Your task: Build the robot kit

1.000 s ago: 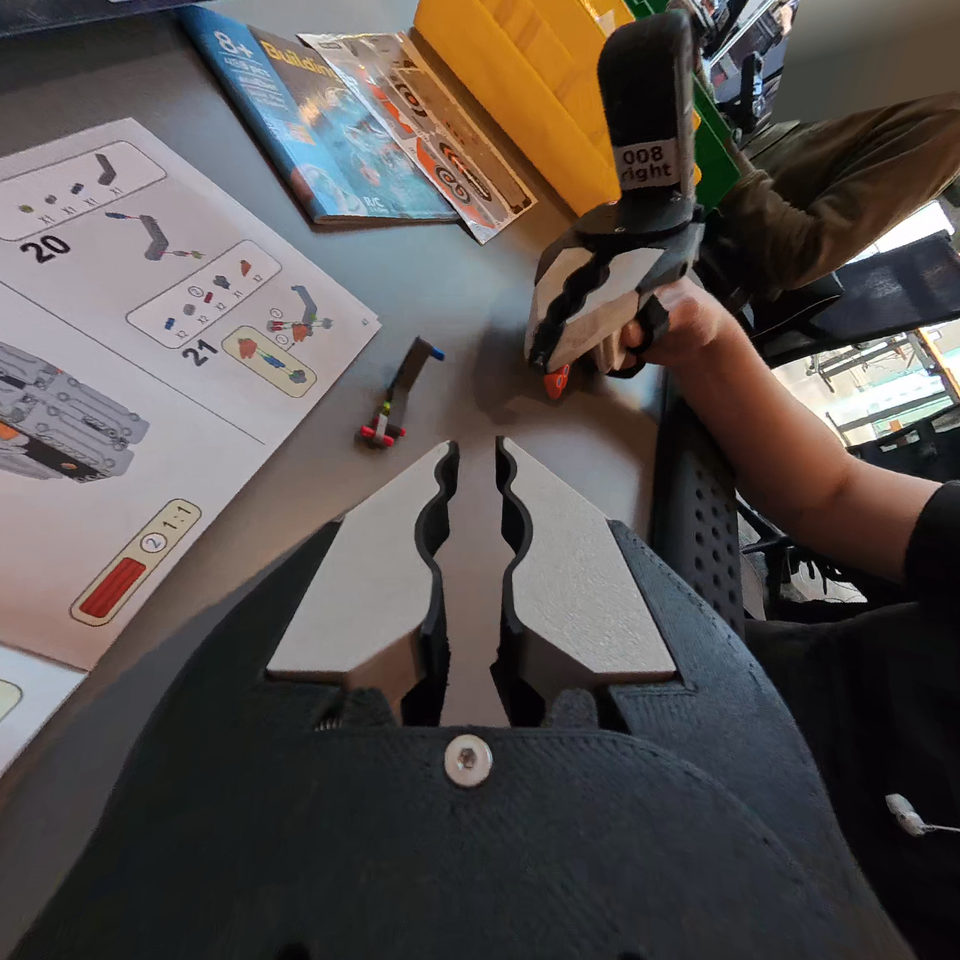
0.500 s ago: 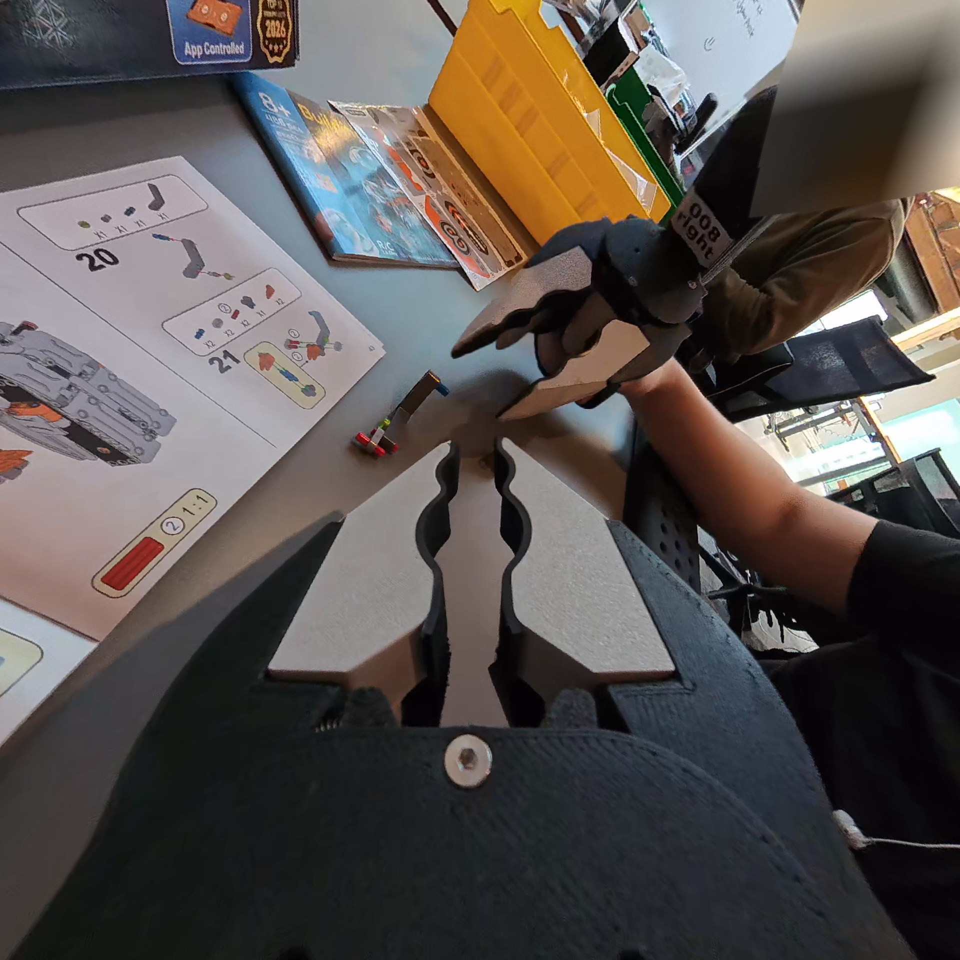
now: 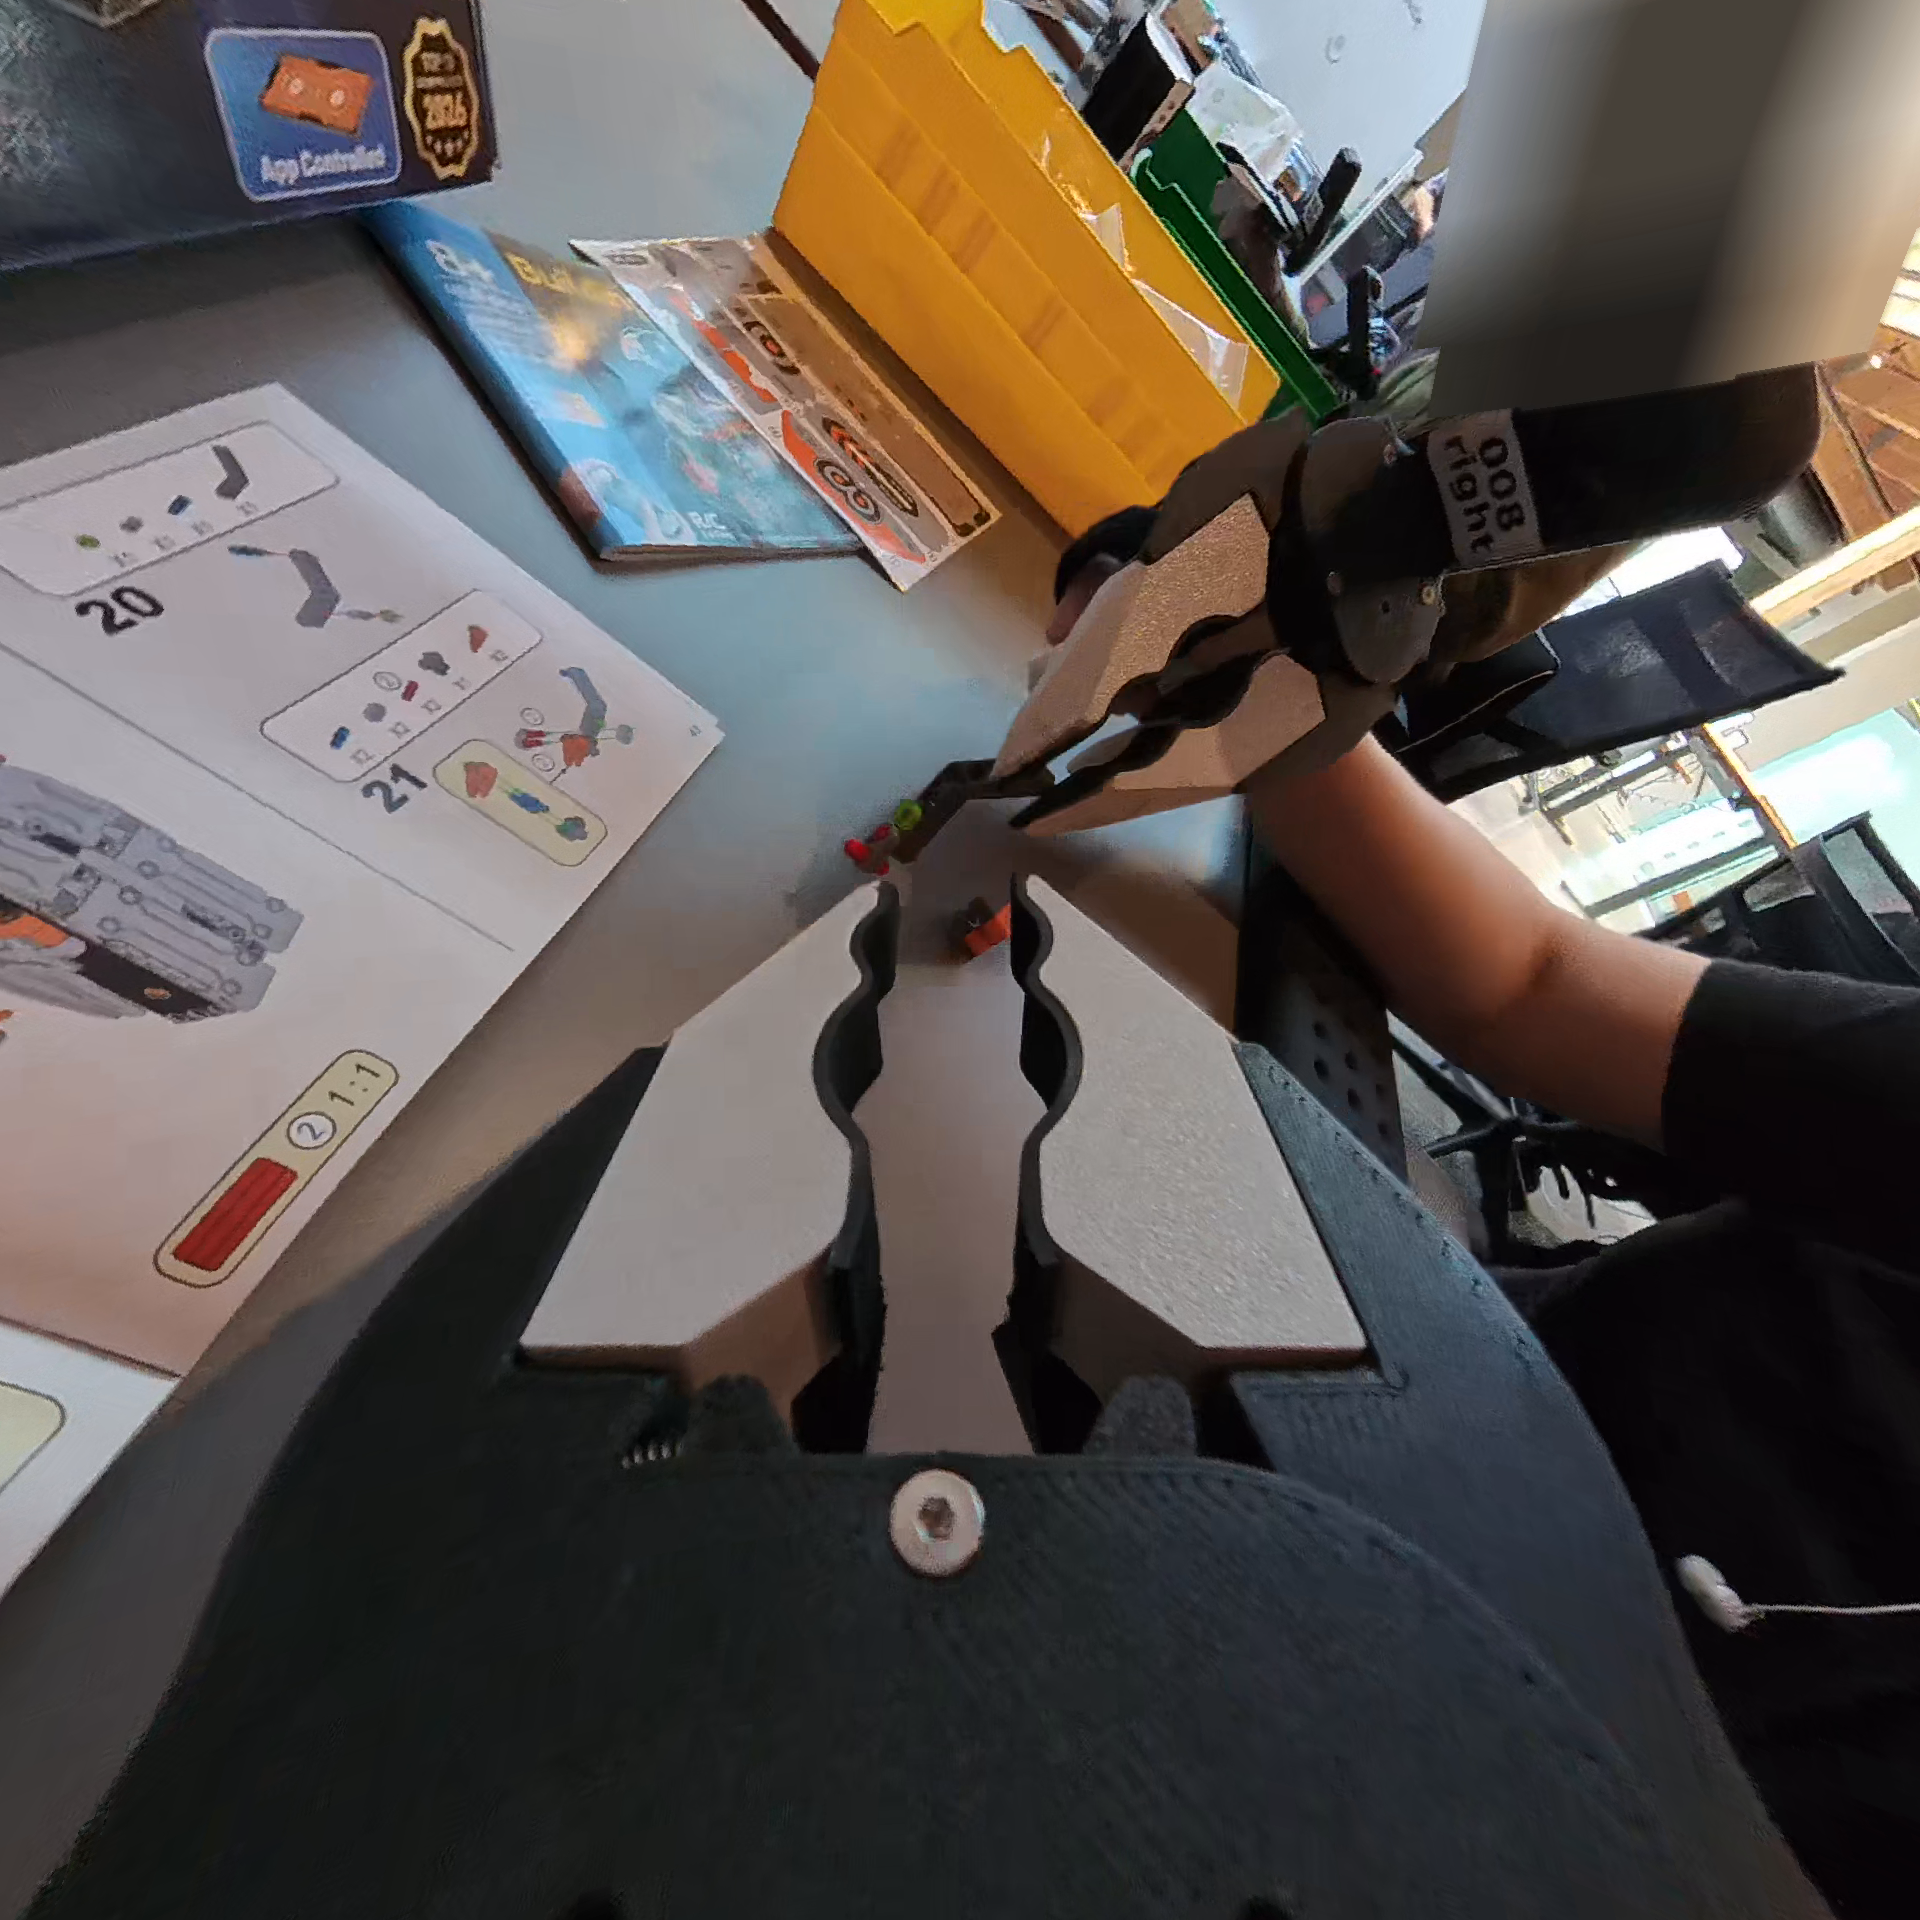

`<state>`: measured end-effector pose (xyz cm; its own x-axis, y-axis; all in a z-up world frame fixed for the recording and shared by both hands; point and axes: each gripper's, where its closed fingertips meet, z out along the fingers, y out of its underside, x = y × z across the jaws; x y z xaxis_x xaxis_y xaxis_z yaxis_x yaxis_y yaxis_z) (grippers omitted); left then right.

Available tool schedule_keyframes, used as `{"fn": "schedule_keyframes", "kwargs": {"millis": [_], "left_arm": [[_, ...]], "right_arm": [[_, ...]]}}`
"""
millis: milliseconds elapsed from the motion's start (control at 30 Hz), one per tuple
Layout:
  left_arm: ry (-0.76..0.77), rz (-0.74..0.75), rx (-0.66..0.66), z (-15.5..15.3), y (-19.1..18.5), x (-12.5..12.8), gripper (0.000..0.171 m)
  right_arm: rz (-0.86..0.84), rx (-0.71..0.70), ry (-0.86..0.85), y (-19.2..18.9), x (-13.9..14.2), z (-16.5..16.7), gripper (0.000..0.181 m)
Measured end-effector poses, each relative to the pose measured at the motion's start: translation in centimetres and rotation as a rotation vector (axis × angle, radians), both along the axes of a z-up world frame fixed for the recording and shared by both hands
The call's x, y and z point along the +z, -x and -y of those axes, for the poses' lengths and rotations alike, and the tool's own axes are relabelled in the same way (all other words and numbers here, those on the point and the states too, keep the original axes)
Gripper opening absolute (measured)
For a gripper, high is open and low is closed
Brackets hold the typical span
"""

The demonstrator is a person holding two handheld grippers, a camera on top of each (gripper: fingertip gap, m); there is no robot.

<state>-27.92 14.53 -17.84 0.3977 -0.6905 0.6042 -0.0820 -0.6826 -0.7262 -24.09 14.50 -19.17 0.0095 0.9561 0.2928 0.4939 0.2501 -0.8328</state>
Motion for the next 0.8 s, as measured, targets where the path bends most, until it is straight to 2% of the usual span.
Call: {"fn": "schedule_keyframes", "kwargs": {"millis": [67,133,267,400,500,600,667,767,800], "left_arm": [[-0.028,-0.022,-0.025,0.4,-0.5,-0.1,0.02],[-0.026,-0.04,-0.051,0.7,-1.1,-0.6,0.02],[-0.013,-0.024,-0.149,1.8,-2.7,-1.4,0.026],[-0.024,0.055,-0.273,3.2,-3.8,-0.4,0.034],[0.01,0.152,-0.353,4.5,-4.4,0.8,0.03],[0.025,0.164,-0.403,5.6,-4.9,0.9,0.024],[0.044,0.163,-0.424,6.1,-5.2,0.8,0.026],[0.06,0.167,-0.42,6.2,-5.5,0.7,0.007],[0.077,0.176,-0.421,6.2,-5.5,0.8,0.007]], "right_arm": [[0.067,-0.012,0.029,-0.8,-1.5,0.2,0.008],[0.053,0.016,0.081,-0.6,-1.8,0.7,0.008],[-0.05,0.109,0.184,0.1,0.5,2.6,0.008],[-0.132,0.209,0.245,0.1,2.8,4.8,0.008],[-0.174,0.258,0.279,0.1,3.9,5.8,0.008],[-0.209,0.279,0.312,0.0,4.5,6.0,0.008],[-0.235,0.286,0.327,-0.1,5.0,6.0,0.008],[-0.277,0.294,0.359,-0.1,5.7,6.0,0.009],[-0.287,0.29,0.366,0.0,5.7,5.9,0.009]]}}
